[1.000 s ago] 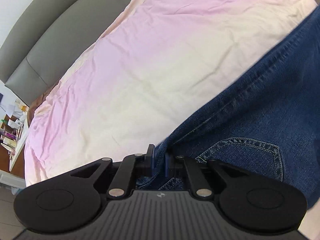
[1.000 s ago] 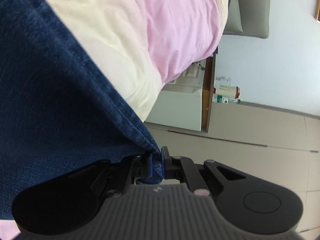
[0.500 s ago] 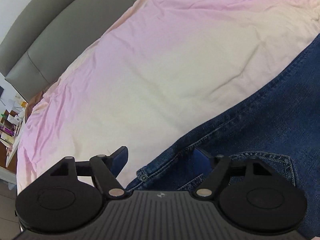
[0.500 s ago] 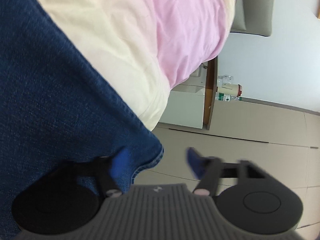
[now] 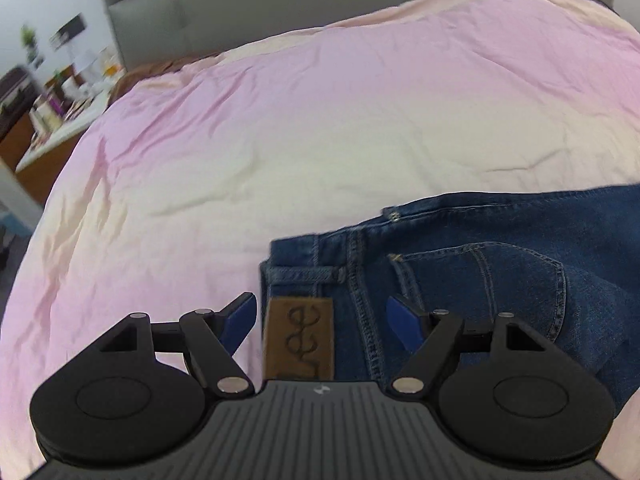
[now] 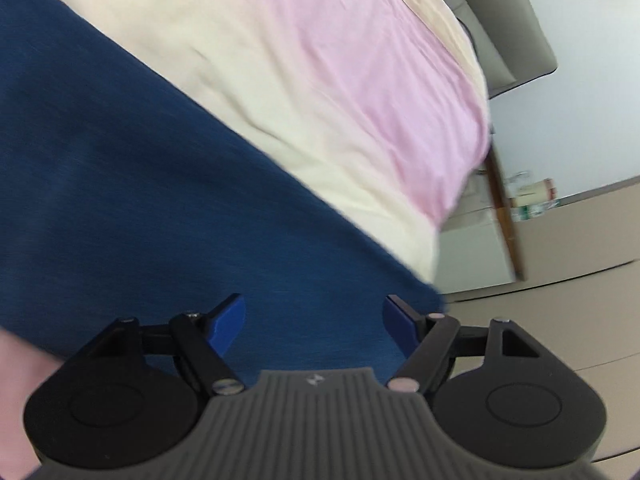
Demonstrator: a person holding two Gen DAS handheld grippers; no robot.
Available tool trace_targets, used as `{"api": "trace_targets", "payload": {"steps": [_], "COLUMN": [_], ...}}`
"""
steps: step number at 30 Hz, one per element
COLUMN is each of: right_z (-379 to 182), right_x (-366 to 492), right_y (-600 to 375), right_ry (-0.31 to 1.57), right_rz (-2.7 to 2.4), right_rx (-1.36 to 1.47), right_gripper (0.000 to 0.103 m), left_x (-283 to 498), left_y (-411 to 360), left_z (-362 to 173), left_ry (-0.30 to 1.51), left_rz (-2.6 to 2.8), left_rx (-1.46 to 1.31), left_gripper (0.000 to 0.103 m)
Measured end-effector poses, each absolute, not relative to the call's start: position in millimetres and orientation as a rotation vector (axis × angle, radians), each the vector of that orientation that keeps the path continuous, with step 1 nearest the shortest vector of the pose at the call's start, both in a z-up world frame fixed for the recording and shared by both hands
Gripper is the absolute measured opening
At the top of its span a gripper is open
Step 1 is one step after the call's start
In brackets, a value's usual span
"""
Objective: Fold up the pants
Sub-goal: 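Lower the jeans onto the bed and open both tools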
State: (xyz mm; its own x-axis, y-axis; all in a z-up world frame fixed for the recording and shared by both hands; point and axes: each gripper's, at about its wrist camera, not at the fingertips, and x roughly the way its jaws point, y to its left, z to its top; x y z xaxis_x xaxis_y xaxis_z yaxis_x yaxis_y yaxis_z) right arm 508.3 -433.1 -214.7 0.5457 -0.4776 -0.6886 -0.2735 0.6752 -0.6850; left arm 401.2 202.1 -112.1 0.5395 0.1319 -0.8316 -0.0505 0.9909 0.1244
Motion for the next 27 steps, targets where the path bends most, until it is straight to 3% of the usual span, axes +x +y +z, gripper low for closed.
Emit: {"api": "trace_targets", "payload": {"steps": [10, 18, 19, 20, 22, 27], "right_z": [-224.0, -238.2, -238.8, -238.5, -238.3, -228.6], "right_x": [421.2, 411.8, 412.6, 414.4, 414.4, 410.7], "right_y": [-313.4, -254.2, -251.1, -248.9, -243.4, -241.8], "right_ry": [1.009, 0.973, 0.973, 0.972, 0.967, 0.944], "right_rz": [0.119, 0.153, 0.153, 0.152, 0.156, 0.188], "right_rx": [-0.431, -0.4, -0.399, -0.4, -0.411, -0.486], "right_gripper": [0.07, 0.067, 0.067, 0.067, 0.067, 0.066], "left_x": [324.3, 306.9, 308.2, 308.9, 311.6, 329.2], "left_y": [293.9, 323.0, 324.1, 324.6, 321.2, 304.1], "left_z": [-165.2, -227.0, -230.1, -230.2, -221.1, -143.8], "left_ry": [0.971, 0.939, 0.917, 0.903, 0.884, 0.789], "left_rz": [0.238, 0.222, 0.209, 0.205, 0.245, 0.243], "left_rx": [-0.502, -0.899, -0.929, -0.942, -0.904, -0.551], "left_gripper": [0.089, 0.091, 0.078, 0.05, 0.011, 0.01]}}
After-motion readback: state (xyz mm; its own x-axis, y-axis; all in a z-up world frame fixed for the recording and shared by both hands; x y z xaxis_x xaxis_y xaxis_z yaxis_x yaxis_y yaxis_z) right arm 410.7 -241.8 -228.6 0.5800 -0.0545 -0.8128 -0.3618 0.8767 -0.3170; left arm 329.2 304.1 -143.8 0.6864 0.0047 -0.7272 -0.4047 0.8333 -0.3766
